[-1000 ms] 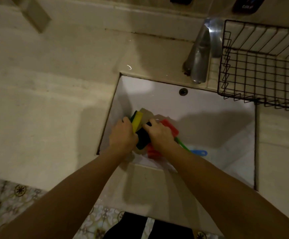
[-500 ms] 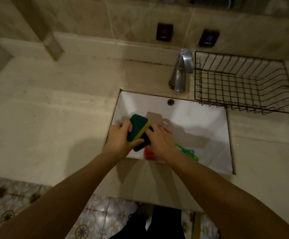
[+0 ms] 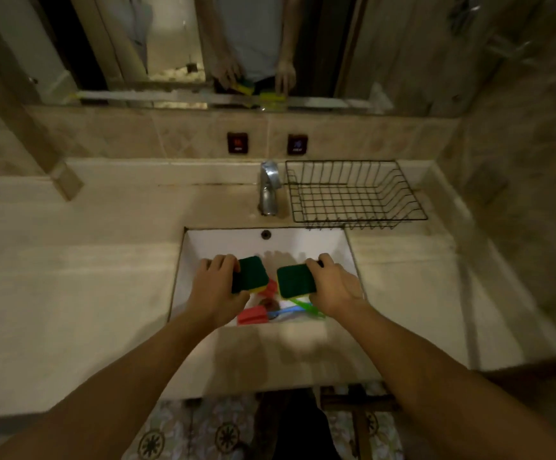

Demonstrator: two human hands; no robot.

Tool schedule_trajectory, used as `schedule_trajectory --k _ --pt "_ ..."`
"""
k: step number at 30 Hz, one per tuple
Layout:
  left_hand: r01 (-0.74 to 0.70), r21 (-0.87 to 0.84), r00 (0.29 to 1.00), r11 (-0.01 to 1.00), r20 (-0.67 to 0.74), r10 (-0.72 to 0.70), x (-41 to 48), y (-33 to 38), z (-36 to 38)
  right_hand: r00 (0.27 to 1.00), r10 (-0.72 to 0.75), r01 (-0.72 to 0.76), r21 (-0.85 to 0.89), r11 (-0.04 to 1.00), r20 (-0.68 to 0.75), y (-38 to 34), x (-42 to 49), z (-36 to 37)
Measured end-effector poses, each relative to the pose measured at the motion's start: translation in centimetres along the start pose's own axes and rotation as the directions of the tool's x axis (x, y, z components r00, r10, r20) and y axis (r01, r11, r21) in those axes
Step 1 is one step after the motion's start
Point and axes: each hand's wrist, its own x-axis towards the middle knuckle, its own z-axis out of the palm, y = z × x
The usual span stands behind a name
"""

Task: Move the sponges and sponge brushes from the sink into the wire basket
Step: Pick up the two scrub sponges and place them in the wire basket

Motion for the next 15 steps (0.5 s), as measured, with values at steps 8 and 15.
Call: schedule_trajectory --k 8,15 --pt "-0.120 -0.015 0.991 0.993 0.062 0.121 2.9 3.9 1.0 0.995 0.099 -0.099 -0.011 0.995 -0.008 4.7 -1.4 -2.8" --pt "-0.175 -0.014 0.975 0.984 0.134 0.175 5.1 6.2 3.1 0.982 0.186 -0.188 0.052 0.981 0.043 8.9 -0.6 -3.7"
